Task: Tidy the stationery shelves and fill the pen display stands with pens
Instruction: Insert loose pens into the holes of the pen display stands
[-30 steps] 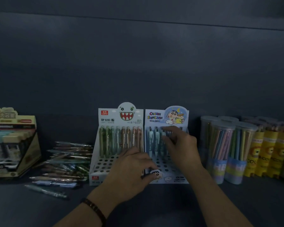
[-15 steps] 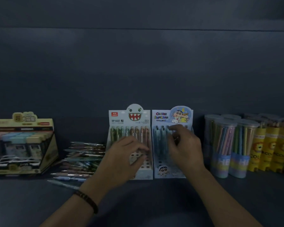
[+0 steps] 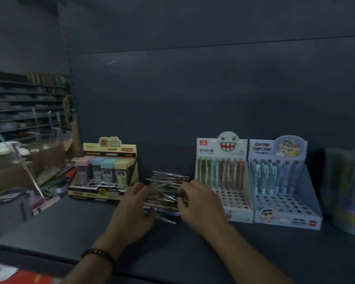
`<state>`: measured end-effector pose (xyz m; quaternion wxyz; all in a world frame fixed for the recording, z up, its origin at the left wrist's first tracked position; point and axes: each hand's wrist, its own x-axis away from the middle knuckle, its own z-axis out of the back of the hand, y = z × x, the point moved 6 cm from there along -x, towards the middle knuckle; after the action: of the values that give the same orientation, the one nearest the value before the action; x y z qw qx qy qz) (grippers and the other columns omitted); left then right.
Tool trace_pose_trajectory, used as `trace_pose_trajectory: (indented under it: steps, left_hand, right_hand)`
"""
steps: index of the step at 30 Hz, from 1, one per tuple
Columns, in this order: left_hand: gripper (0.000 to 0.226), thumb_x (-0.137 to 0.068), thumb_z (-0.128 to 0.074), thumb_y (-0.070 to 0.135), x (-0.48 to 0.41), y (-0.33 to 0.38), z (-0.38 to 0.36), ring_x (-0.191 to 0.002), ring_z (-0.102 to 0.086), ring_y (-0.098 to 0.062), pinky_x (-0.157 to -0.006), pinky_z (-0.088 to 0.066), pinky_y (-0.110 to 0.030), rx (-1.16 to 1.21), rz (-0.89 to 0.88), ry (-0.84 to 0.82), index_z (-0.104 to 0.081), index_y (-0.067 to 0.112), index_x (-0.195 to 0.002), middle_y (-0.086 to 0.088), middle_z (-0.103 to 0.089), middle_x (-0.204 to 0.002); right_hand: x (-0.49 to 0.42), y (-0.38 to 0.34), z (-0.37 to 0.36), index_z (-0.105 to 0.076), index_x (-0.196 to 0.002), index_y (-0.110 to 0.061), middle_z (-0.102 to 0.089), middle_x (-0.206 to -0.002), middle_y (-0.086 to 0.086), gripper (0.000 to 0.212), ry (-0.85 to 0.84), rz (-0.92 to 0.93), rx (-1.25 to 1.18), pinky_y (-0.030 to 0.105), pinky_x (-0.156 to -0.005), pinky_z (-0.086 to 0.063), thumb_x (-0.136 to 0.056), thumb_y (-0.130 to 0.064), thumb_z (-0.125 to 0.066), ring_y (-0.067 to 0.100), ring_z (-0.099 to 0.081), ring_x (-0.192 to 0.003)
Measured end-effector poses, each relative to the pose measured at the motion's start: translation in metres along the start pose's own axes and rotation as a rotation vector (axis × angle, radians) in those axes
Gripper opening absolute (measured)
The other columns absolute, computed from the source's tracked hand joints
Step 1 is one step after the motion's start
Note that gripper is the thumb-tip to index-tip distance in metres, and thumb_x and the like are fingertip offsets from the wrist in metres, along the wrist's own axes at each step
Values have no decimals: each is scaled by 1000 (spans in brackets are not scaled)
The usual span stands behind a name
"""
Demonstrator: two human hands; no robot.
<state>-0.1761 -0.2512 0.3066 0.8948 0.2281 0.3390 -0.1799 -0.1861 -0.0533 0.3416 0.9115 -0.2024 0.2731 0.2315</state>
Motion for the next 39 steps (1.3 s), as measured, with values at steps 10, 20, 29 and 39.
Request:
trace_pose_trajectory:
  steps: [10, 20, 29, 39]
  left_hand:
    - [32, -75, -65, 27, 2, -8, -7, -101, -56, -13, -91, -49, -32, -39, 23, -40, -70, 34, -105, 17, -62, -107]
    - [36, -77, -59, 31, -1, -7, -12, -116, -61, -6, -116, -41, -37, -32, 22, -91, -77, 34, -108, 18, -71, -114]
    - [33, -74, -60, 30, -3, -4, -9, -104, -63, 0, -108, -44, -32, 23, 29, -88, -79, 36, -100, 22, -72, -104]
    - [29, -74, -67, 29, 0, -5, -5, -94, -60, 0, -93, -53, -30, 79, 71, -69, -80, 34, -100, 19, -68, -98]
  right_hand:
    - [13, 4, -25, -67, -99, -24, -43, -109, -5, 25, 40, 99, 201, 39, -94, -41, -88, -45, -60, 21, -42, -110]
    - [4, -2, -41, -74, -107, -32, -51, -103, -7, 22, 72, 108, 267, 43, -91, -40, -95, -49, -64, 24, -45, -109]
    - [4, -3, -42, -76, -98, -25, -54, -105, -6, 41, 66, 68, 328, 43, -92, -38, -103, -51, -45, 23, -44, -110]
    - [3, -1, -42, -77, -90, -27, -54, -94, -13, 22, 78, 52, 238, 39, -89, -35, -95, -47, -66, 17, -46, -107]
